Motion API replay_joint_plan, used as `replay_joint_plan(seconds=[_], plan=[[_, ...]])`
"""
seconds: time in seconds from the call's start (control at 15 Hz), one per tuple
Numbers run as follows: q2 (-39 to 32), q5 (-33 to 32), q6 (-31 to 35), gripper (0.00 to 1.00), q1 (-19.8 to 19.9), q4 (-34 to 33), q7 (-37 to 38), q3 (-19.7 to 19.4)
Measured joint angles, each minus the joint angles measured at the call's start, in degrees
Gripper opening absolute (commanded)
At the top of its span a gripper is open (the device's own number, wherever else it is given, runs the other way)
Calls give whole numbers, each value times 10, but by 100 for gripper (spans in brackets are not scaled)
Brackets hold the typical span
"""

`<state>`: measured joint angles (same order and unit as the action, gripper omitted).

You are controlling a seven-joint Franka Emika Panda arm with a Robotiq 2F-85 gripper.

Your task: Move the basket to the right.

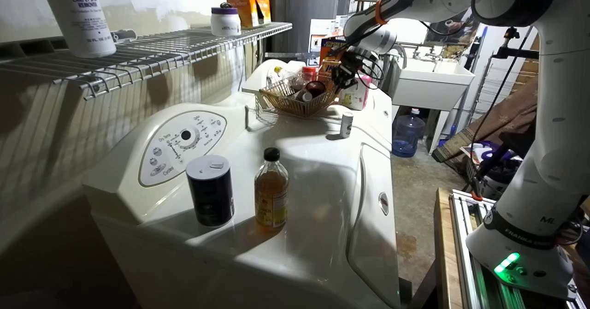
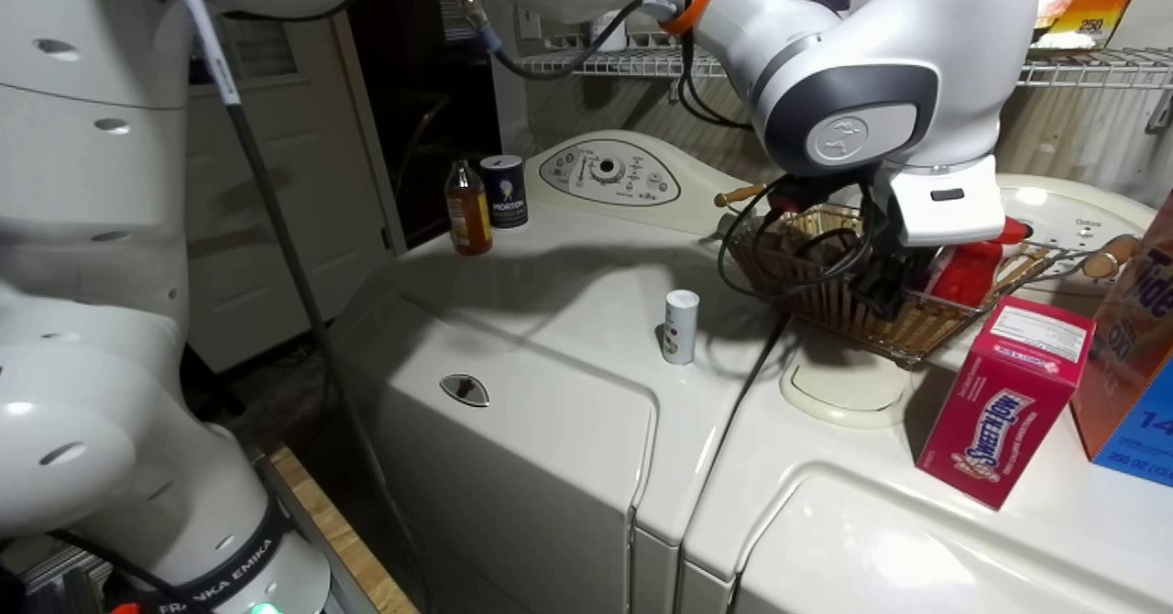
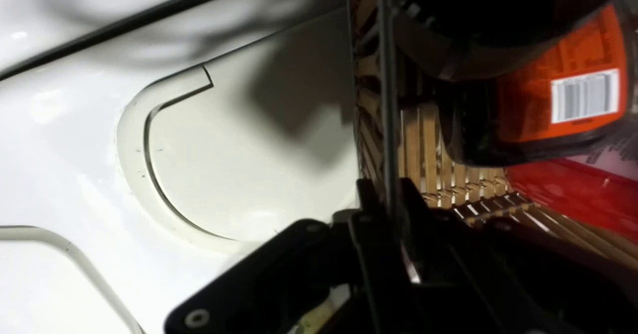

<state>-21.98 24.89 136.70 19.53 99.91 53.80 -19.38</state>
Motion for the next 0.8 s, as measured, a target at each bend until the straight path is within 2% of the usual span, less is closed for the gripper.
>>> replay_joint_plan(seconds=[0.27, 0.53, 0.8], plan=[[12, 23, 13, 74, 7, -32, -8, 6], [48, 47, 20, 100, 9, -46, -86, 33], [114, 33, -21, 100, -12, -11, -163, 56]])
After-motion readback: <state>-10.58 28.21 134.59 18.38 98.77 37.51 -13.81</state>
